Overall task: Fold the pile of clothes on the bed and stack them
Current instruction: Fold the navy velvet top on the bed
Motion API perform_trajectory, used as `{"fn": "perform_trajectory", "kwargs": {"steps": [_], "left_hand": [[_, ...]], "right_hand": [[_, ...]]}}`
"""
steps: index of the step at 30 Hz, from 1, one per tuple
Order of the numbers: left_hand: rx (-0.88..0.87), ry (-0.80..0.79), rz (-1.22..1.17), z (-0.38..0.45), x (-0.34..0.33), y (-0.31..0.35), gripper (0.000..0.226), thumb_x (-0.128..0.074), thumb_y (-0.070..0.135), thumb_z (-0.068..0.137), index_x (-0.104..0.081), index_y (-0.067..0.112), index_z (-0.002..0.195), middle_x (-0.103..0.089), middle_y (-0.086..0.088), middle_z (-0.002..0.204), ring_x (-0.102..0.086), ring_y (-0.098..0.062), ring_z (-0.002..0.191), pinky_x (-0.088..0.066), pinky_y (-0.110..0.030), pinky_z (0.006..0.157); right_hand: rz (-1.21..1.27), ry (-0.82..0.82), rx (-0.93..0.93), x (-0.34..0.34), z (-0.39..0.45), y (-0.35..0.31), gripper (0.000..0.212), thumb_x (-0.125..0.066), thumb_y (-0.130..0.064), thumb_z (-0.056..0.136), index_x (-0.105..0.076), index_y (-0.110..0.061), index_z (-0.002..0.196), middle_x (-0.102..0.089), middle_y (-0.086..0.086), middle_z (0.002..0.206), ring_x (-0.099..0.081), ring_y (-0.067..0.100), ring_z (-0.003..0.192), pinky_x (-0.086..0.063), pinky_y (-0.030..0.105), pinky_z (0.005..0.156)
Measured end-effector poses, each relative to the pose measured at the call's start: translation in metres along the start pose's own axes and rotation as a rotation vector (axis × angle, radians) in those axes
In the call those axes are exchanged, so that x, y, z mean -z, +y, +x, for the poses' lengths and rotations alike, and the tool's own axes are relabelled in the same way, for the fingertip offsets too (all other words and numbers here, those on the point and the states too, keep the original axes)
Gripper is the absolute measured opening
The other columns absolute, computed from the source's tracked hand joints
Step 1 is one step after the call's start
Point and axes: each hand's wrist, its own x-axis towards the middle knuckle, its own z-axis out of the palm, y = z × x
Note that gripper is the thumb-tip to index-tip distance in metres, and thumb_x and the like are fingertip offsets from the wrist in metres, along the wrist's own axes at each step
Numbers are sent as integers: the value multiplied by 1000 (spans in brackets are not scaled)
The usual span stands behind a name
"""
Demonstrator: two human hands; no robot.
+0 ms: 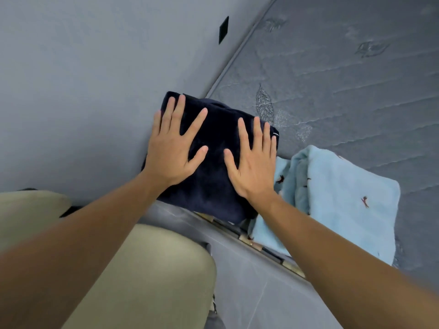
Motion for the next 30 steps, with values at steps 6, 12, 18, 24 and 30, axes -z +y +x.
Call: {"fn": "perform_trajectory", "kwargs": {"steps": [6,12,18,24,30], "left_hand": [[-48,16,54,-8,55,28,74,-38,61,102,-15,36,167,-2,-14,175,2,-34,162,-11,-59,128],[-18,19,87,-22,84,59,75,-42,58,101,-16,34,167,-4,-14,175,0,-34,162,-13,-60,127],[-50,-2,82,-29,108,98,75,-44,54,100,-17,31,167,-5,-11,175,-1,-32,162,-11,-58,129],[-168,-46,58,5,122,199,72,-37,55,105,-13,29,168,-8,-11,175,-6,-30,162,-13,-52,130],[-270,-117,-44,35,96,382,73,-38,54,104,-17,27,168,-11,-9,175,-9,-30,162,-15,-51,129]], "right_hand": [[21,-9,10,64,-15,-8,74,-33,-60,103,-11,-29,167,-5,10,175,3,33,161,-6,56,129],[32,-15,56,101,-30,0,73,-32,-60,104,-12,-29,167,-6,10,175,3,31,162,-5,55,129],[57,-25,69,124,-57,29,73,-32,-59,104,-12,-29,167,-8,8,175,1,30,162,-7,55,129],[78,7,18,179,-87,110,71,-27,-62,105,-11,-32,167,-7,3,175,2,23,162,-4,52,130],[21,45,-149,257,-158,276,72,-29,-62,103,-18,-30,166,-15,2,174,-5,22,162,-8,53,129]]}}
